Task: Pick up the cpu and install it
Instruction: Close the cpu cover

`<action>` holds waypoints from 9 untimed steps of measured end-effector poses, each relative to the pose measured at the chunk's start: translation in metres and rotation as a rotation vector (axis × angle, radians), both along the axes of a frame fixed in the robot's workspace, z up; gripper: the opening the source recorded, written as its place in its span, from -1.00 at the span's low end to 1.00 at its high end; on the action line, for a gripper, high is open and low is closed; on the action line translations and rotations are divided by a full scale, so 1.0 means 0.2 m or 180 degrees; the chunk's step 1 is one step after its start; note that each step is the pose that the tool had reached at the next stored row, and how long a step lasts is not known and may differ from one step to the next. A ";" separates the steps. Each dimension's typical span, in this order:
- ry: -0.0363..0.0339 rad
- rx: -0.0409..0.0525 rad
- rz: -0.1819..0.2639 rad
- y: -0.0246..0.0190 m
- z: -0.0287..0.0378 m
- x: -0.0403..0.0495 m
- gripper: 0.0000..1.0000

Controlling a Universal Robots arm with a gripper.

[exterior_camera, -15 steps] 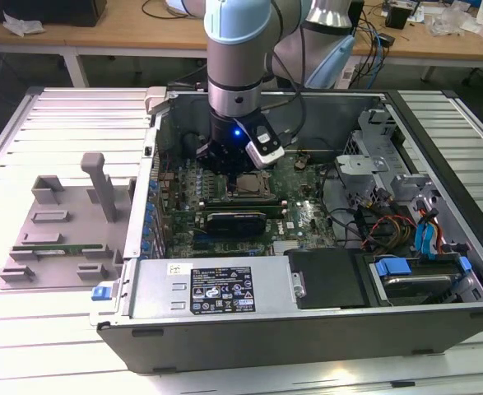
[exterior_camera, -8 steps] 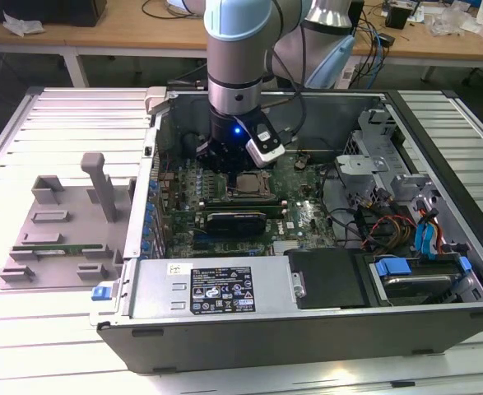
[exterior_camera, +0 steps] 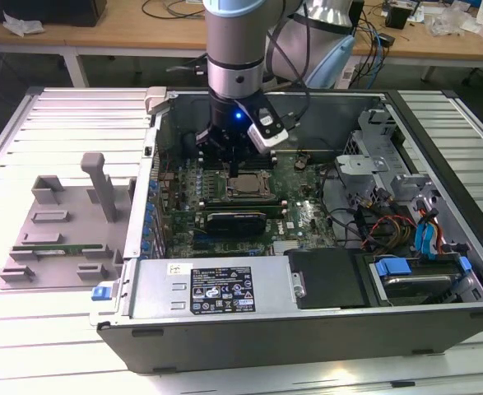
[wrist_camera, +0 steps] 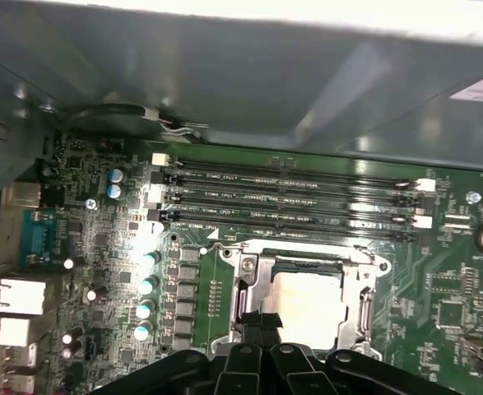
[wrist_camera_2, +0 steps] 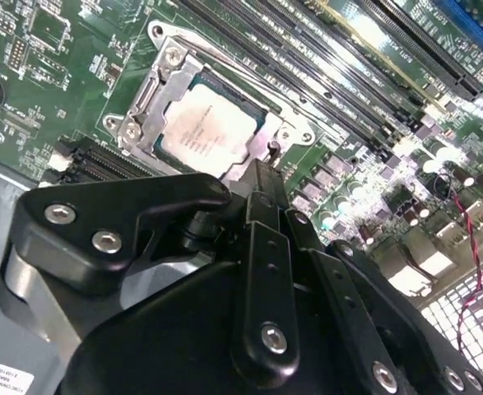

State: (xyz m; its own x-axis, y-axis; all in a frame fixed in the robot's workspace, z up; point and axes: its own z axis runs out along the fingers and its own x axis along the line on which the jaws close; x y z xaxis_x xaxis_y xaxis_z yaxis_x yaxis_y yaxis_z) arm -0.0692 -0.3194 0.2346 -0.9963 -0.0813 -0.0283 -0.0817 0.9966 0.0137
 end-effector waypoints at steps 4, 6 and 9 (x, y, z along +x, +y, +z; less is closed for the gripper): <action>-0.0001 0.0000 0.0000 0.000 -0.001 0.018 -0.79; 0.0000 0.0000 0.0000 0.000 -0.001 0.055 -0.79; -0.0001 0.0000 0.0000 0.000 -0.002 0.142 -0.79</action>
State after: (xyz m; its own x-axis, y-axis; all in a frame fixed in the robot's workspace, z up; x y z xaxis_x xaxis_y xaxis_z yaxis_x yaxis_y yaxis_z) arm -0.0408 -0.3194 0.2342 -0.9963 -0.0812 -0.0285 -0.0816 0.9966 0.0137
